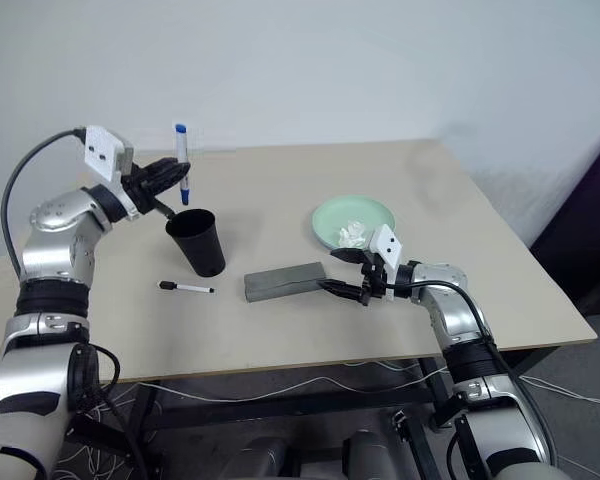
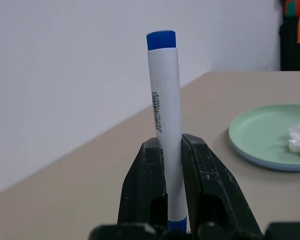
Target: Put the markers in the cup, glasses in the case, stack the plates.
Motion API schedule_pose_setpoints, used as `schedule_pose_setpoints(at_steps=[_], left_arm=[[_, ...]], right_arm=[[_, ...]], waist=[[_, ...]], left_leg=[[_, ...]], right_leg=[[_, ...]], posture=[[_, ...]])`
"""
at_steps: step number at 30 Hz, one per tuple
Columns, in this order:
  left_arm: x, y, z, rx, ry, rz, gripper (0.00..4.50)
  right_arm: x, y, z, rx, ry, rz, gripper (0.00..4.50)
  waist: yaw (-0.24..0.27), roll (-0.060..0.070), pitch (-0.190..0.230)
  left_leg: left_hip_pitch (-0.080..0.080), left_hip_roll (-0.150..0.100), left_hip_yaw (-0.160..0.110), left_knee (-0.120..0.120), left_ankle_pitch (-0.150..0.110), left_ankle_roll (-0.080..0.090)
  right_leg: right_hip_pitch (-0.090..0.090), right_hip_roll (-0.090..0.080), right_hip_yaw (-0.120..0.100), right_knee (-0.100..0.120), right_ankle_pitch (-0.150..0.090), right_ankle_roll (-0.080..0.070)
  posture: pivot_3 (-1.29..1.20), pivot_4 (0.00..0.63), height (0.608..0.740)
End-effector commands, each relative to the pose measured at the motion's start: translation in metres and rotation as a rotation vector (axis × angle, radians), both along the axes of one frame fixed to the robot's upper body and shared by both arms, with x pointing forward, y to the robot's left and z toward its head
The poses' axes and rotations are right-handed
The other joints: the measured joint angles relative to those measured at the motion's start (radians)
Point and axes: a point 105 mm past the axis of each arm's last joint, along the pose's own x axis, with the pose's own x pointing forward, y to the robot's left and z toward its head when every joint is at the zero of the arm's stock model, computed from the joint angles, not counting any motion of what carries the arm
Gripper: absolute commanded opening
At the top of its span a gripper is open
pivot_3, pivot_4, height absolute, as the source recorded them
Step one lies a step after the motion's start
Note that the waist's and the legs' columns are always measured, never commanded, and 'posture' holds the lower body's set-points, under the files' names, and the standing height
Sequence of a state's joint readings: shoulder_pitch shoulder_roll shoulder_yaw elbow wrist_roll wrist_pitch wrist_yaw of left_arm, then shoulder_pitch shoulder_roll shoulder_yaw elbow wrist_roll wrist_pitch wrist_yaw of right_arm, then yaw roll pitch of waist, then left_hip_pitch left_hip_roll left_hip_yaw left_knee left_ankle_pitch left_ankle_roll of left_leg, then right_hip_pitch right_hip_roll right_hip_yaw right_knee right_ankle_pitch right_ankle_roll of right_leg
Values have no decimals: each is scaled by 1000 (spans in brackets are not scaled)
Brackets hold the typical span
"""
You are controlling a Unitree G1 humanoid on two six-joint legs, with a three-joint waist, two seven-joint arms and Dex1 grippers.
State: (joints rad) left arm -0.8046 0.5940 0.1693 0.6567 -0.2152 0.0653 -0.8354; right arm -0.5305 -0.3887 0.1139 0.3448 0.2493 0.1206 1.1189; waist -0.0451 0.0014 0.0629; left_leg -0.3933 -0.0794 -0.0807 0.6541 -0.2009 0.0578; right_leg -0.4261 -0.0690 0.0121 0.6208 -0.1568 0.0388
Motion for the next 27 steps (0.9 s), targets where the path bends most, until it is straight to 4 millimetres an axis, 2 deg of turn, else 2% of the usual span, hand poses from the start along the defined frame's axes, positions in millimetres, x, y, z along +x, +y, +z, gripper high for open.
schedule_pose_setpoints(at_steps=[1,6,16,25,27], left_arm=[[-3,2,8,-61,-63,20,60],[-4,4,-12,-110,-22,39,60],[-1,4,-24,-145,10,55,60],[1,3,-27,-138,14,64,3024],[1,2,-26,-142,10,63,3024]], right_arm=[[2,-1,15,7,-57,10,3752],[2,-1,15,9,-57,11,3752],[2,-1,15,9,-58,10,3752],[2,-1,16,10,-59,14,3752],[2,-1,16,10,-59,15,3752]], waist=[[0,0,0],[0,0,0],[0,0,0],[0,0,0],[0,0,0]], left_leg=[[0,0,0,0,0,0],[0,0,0,0,0,0],[0,0,0,0,0,0],[0,0,0,-1,0,0],[0,0,0,-1,0,0]], right_leg=[[0,0,0,0,0,0],[0,0,0,0,0,0],[0,0,0,0,0,0],[0,0,0,0,0,0],[0,0,0,0,0,0]], posture=[[0,0,740],[0,0,740],[0,0,740],[0,0,740],[0,0,740]])
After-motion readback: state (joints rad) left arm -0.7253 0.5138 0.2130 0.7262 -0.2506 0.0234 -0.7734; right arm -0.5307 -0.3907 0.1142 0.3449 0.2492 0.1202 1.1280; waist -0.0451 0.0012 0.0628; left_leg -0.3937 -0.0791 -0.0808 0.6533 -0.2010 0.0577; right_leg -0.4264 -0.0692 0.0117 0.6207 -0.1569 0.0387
